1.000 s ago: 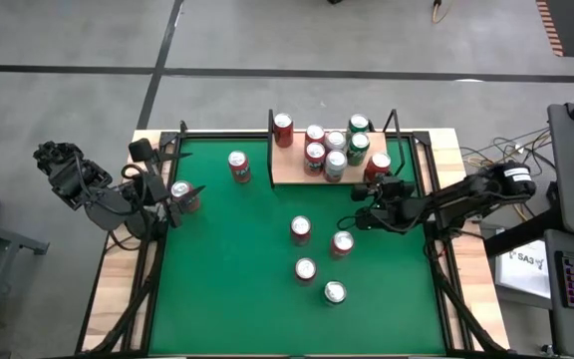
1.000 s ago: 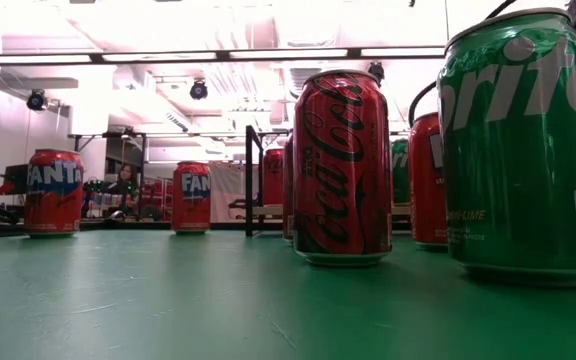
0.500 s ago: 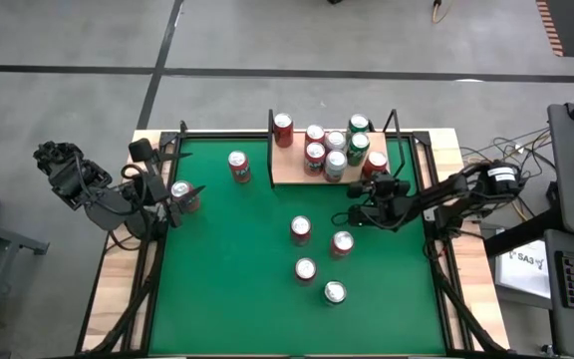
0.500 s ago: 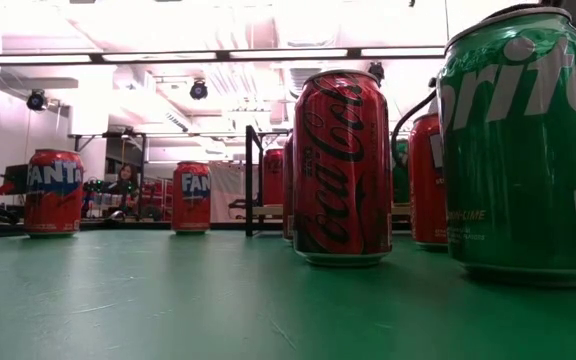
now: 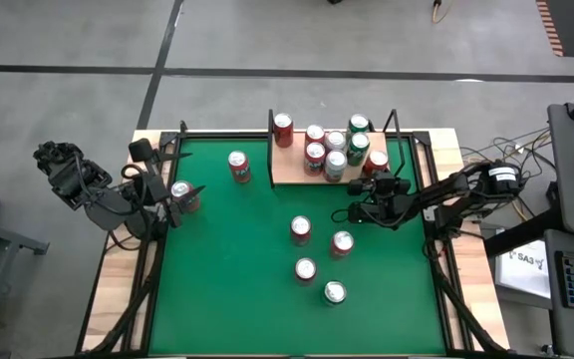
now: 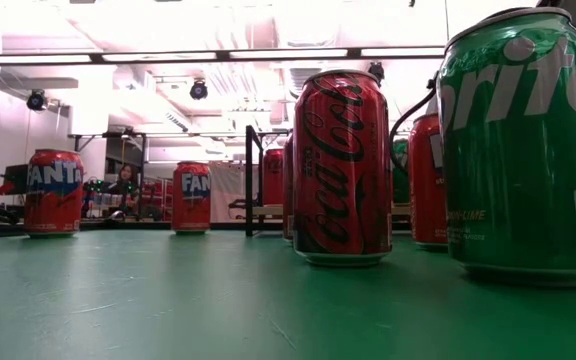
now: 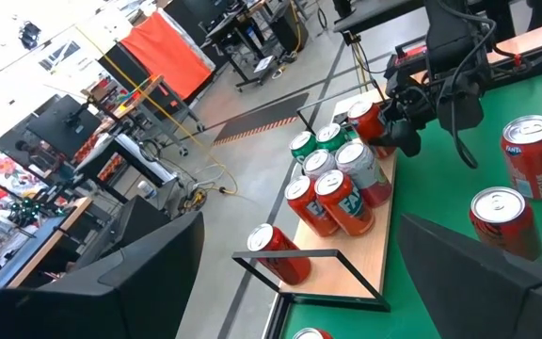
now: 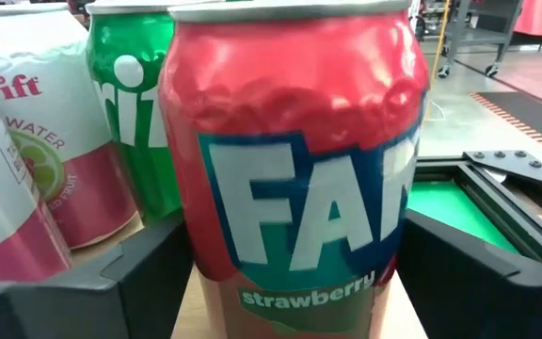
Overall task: Place canned beverage on shelf
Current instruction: Put the red soda can on the shelf
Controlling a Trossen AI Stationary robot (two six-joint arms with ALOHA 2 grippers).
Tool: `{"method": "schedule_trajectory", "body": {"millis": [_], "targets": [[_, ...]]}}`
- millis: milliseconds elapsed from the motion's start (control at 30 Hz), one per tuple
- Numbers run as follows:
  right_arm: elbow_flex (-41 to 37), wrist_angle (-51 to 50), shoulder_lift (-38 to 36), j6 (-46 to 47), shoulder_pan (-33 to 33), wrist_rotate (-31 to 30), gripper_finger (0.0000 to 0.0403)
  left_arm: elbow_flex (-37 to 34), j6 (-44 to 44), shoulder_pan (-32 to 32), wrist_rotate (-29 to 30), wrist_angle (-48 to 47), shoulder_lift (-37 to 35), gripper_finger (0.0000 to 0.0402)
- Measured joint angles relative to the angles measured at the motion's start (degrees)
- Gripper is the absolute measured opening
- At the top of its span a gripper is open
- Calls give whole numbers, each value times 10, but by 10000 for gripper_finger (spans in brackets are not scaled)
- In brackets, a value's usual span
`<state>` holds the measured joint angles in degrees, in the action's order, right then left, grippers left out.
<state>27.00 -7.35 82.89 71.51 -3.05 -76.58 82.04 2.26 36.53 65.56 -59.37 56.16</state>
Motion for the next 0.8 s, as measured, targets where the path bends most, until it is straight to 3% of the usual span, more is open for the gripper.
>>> {"method": "schedule_trajectory", "body": {"millis": [200, 800], "targets": [[-1, -1, 0, -1, 0, 15, 350, 0, 0, 0, 0, 0, 0, 335], [37, -29, -48, -76, -4, 4, 338, 0, -4, 0, -1, 0, 0, 335]]}}
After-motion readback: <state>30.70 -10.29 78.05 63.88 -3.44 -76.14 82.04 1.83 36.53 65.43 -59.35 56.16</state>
